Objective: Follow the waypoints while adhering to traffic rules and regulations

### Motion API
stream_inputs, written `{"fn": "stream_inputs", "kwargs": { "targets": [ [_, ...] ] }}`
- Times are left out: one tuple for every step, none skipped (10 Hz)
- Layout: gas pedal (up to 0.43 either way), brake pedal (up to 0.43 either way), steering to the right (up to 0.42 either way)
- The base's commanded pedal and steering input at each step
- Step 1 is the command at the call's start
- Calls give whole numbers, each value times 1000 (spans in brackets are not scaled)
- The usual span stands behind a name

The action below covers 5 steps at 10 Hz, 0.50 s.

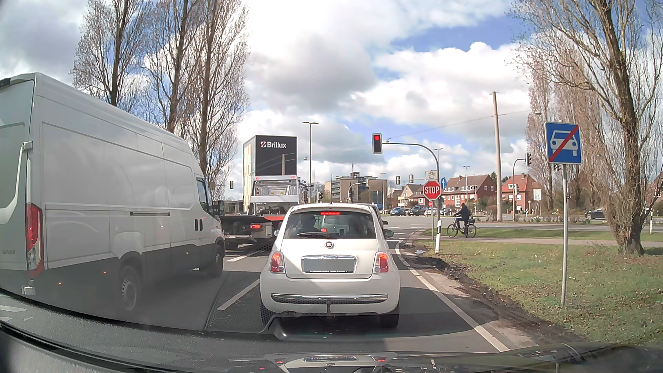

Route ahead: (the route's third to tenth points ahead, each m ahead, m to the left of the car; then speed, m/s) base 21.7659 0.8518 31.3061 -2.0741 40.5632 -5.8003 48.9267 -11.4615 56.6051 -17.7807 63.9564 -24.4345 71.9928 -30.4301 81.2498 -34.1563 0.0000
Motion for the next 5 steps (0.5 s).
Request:
{"fn": "stream_inputs", "kwargs": {
  "targets": [
    [0,287,1],
    [0,287,1],
    [0,293,1],
    [0,287,1],
    [0,287,1]
  ]
}}
